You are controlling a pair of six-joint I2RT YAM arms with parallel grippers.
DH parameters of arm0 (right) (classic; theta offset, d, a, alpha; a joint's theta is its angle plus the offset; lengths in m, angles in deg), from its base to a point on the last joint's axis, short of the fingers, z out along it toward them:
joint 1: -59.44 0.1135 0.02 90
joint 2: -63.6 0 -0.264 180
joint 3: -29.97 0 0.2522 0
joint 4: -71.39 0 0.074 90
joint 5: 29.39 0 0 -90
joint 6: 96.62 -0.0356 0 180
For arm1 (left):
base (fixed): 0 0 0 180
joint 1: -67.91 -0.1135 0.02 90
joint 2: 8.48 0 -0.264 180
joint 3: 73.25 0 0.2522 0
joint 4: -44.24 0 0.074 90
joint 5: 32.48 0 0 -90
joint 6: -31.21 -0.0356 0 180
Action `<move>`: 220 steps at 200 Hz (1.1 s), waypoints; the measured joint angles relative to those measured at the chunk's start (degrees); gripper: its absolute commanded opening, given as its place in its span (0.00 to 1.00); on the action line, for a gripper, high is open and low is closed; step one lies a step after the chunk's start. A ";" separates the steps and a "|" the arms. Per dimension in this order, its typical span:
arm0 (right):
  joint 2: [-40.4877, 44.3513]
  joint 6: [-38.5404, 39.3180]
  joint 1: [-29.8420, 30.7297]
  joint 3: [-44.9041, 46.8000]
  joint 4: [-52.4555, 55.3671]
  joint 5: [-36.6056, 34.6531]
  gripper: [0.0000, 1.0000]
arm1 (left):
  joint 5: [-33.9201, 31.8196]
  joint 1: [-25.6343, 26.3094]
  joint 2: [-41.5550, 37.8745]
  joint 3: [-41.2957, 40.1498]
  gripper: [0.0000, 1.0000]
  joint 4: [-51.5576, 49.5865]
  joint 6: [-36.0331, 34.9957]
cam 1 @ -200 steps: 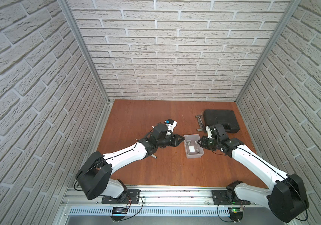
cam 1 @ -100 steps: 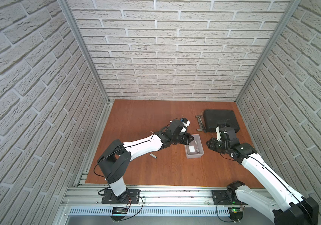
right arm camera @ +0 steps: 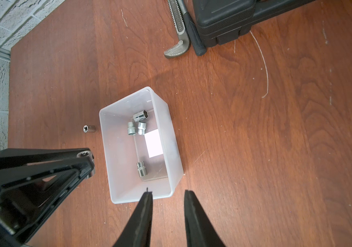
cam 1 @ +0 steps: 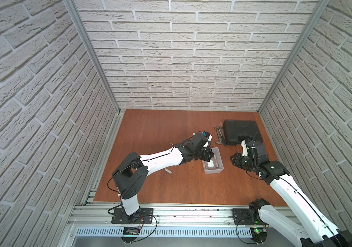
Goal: Put the socket on the desktop into the storage box
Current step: Place the socket head in the storage box.
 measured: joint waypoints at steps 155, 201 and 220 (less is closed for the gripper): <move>2.51 1.79 -3.32 0.79 1.73 -0.44 0.32 | -1.25 0.63 17.55 18.14 0.00 -17.68 -2.51; 2.43 2.69 -3.91 0.79 1.70 -0.35 0.32 | -1.31 1.42 18.97 19.80 0.00 -19.63 -3.04; 2.19 2.67 -3.91 0.79 1.70 0.02 0.32 | -1.38 1.42 18.97 19.80 0.00 -20.44 -3.58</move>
